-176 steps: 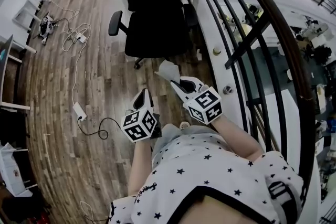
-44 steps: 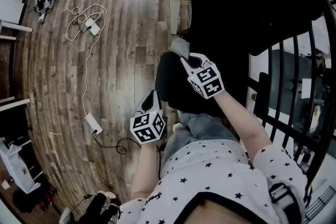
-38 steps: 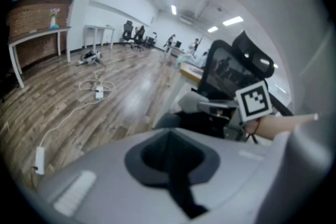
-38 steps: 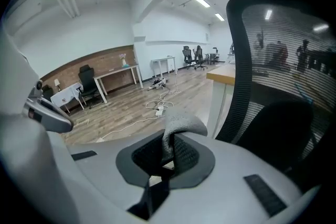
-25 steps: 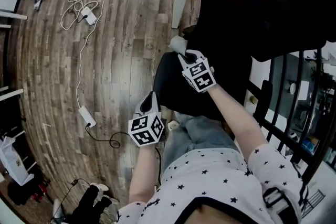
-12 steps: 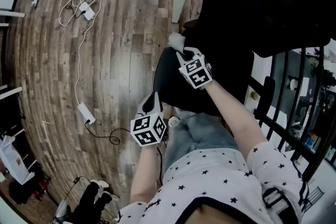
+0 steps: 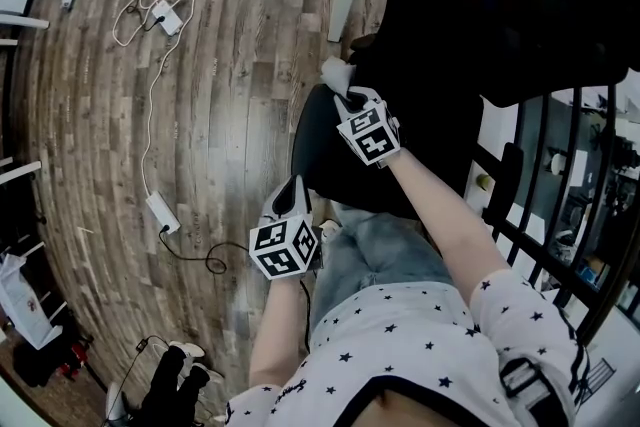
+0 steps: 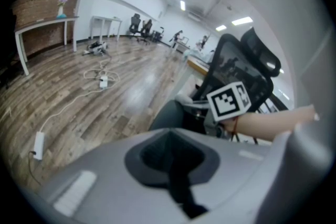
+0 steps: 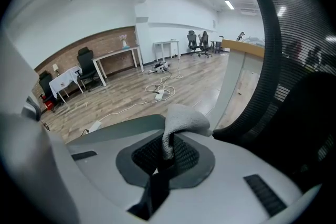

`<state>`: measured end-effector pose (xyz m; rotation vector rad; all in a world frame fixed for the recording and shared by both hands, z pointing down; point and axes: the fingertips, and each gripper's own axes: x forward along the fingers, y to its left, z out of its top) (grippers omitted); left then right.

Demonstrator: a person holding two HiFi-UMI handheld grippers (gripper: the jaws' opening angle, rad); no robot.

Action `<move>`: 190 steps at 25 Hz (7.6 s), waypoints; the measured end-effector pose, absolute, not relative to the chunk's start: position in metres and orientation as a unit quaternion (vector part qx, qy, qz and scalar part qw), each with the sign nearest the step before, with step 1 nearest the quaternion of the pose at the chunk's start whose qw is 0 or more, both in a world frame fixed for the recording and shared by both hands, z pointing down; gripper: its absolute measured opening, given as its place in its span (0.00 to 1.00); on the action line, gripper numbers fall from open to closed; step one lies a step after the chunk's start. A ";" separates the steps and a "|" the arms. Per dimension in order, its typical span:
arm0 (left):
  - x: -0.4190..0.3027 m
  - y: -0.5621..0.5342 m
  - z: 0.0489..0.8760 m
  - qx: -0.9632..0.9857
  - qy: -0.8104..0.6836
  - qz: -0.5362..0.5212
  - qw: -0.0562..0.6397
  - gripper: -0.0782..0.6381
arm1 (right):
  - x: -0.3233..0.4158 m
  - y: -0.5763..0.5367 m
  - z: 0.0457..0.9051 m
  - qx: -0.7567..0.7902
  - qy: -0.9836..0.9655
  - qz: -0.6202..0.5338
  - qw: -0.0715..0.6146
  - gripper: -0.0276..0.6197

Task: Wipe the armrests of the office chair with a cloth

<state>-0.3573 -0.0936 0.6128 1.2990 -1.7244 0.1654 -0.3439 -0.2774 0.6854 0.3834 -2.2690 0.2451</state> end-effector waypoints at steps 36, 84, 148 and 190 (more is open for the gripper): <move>-0.340 -0.030 0.596 0.536 -0.707 0.072 0.456 0.12 | -0.337 -0.189 0.688 0.112 -0.896 0.088 0.421 0.09; -0.314 0.049 0.578 0.536 -0.715 0.075 0.443 0.12 | -0.320 -0.076 0.690 0.063 -0.894 0.083 0.436 0.09; -0.293 0.120 0.499 0.587 -0.732 0.026 0.344 0.12 | -0.234 0.067 0.491 0.107 -0.956 0.078 0.261 0.09; -0.104 -0.020 0.496 0.670 -0.655 0.086 0.339 0.12 | -0.012 -0.067 0.462 0.246 -0.936 0.131 0.214 0.09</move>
